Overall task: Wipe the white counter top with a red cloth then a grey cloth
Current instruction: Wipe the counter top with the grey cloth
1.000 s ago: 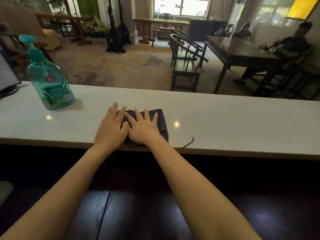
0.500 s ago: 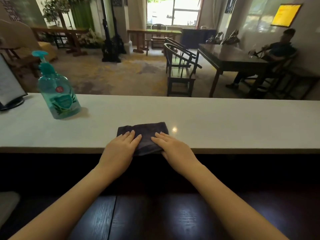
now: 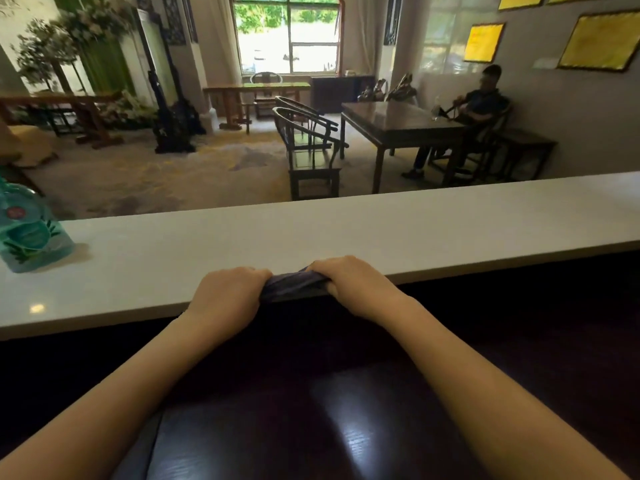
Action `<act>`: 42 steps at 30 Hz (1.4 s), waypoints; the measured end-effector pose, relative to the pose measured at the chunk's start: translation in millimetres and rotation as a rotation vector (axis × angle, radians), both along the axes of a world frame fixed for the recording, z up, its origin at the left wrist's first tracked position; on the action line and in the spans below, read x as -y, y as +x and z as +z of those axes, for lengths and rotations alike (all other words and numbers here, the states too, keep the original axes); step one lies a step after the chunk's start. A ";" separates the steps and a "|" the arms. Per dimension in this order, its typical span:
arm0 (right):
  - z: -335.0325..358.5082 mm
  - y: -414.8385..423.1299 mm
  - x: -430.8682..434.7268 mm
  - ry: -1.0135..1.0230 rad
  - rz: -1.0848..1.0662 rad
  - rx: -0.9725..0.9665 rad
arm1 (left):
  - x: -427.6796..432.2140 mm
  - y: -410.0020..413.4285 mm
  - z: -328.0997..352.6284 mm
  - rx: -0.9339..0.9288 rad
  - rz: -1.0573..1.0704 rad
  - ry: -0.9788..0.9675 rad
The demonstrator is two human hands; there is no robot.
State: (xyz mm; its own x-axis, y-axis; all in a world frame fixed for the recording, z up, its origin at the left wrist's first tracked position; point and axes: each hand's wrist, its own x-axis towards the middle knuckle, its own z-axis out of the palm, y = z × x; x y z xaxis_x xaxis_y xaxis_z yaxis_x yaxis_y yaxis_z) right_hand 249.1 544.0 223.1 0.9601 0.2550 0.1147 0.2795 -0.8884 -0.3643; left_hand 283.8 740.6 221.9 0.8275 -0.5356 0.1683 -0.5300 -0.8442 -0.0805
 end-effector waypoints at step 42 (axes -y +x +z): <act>-91.9 -179.5 643.8 0.157 -0.610 -0.261 | 683.1 -92.1 -112.8 -0.244 -0.529 -0.125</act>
State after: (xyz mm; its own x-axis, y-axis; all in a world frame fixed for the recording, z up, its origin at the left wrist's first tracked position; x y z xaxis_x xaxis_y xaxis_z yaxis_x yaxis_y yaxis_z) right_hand 69.6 -99.8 131.3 0.9282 -0.3410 -0.1489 -0.3689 -0.7905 -0.4890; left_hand 191.8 57.5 109.1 0.4768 -0.8738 0.0955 -0.8717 -0.4560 0.1794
